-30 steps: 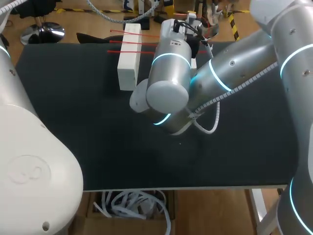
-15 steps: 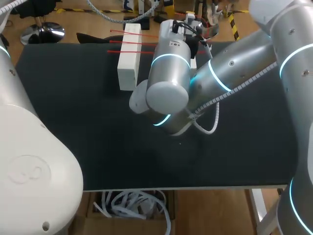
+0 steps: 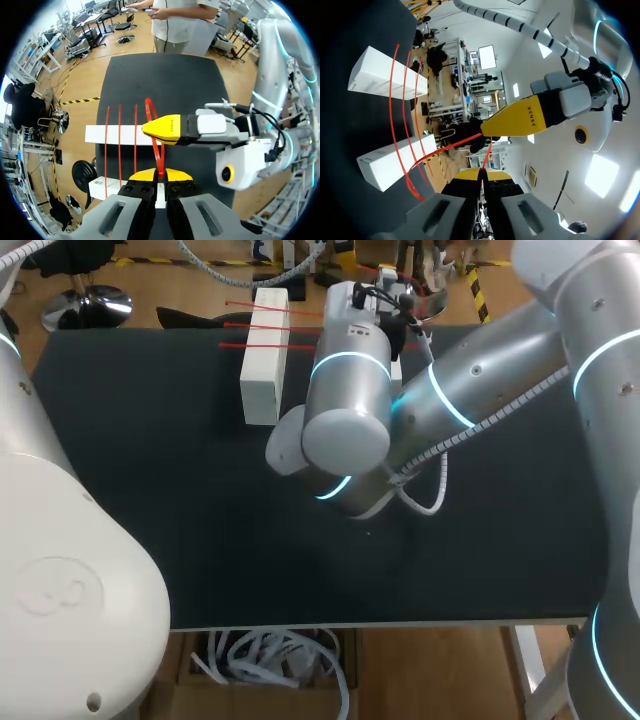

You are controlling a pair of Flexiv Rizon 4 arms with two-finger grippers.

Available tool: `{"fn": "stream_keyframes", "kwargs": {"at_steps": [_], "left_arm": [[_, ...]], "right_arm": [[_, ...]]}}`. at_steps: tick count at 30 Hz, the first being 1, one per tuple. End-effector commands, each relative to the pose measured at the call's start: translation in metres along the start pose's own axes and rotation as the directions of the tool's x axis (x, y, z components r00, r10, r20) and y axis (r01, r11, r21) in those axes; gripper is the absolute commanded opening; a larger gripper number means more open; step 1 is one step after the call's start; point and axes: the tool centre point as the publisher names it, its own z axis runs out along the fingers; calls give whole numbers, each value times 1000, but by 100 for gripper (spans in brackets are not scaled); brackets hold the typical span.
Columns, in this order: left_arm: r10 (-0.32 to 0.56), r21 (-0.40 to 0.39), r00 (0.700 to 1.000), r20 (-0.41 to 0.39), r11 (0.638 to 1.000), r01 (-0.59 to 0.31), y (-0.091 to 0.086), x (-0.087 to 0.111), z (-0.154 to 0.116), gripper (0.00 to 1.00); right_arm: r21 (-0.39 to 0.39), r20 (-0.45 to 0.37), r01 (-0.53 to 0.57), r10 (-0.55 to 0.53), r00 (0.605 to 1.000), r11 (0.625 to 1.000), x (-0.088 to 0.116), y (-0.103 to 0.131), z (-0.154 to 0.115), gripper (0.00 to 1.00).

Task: Grab the tape and strap the tape.

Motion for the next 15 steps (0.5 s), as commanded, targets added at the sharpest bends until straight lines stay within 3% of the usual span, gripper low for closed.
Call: {"fn": "stream_keyframes", "kwargs": {"at_steps": [1, 15], "left_arm": [[-1, -3, 1000, 0, 1000, 1, -1, 0, -1, 0], [-1, -3, 1000, 0, 1000, 1, -1, 0, -1, 0]], "right_arm": [[-6, -9, 2, -2, 1000, 1000, -5, -3, 0, 0], [-33, -23, 6, -7, 1000, 999, -3, -1, -6, 0]]}}
